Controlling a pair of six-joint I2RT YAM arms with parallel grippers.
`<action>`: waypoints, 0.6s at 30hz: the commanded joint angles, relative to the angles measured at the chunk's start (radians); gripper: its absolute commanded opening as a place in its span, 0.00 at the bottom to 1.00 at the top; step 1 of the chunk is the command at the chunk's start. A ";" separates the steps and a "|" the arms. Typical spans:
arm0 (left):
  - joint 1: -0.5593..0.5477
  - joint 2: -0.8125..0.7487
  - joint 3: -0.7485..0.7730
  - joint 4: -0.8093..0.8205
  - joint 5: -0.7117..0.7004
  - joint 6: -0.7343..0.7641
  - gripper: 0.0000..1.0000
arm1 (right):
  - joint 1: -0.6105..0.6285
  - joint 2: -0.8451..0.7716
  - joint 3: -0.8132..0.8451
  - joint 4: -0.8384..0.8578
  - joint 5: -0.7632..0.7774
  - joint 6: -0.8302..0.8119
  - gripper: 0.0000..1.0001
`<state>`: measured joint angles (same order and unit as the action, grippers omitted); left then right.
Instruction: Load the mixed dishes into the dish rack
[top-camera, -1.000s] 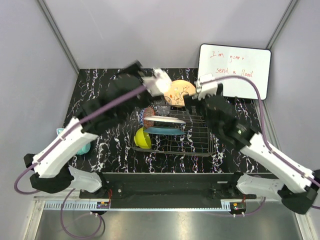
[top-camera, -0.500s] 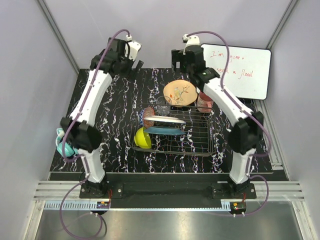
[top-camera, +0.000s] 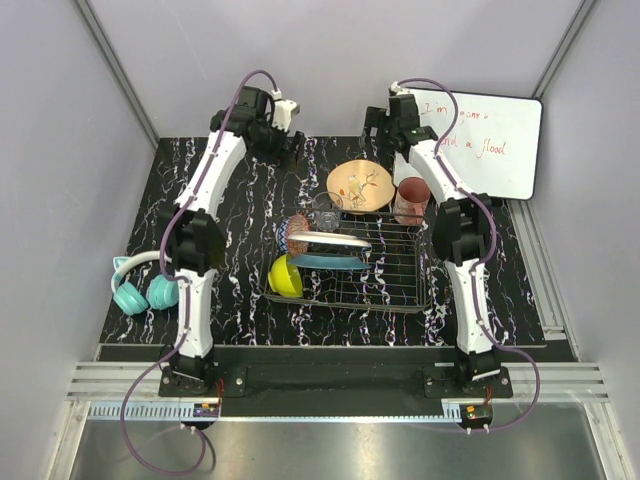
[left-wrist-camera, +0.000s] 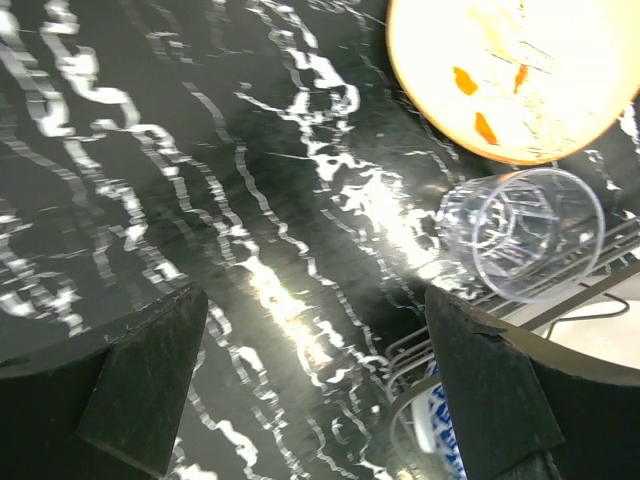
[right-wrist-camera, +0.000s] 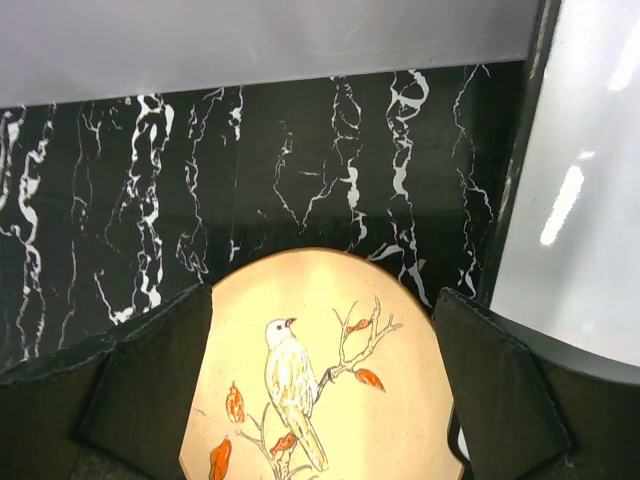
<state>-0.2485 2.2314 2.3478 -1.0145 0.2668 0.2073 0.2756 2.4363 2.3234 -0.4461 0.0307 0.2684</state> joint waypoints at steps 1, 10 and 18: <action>-0.002 0.040 0.018 0.050 0.106 -0.043 0.93 | -0.013 0.041 0.094 0.018 -0.123 0.063 1.00; -0.002 0.105 -0.010 0.100 0.179 -0.108 0.92 | -0.013 0.124 0.120 0.035 -0.164 0.083 1.00; -0.002 0.027 -0.143 0.116 0.313 -0.154 0.86 | -0.013 0.167 0.131 0.044 -0.141 0.063 1.00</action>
<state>-0.2504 2.3447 2.2692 -0.9375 0.4599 0.0917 0.2577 2.5916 2.3978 -0.4347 -0.1078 0.3374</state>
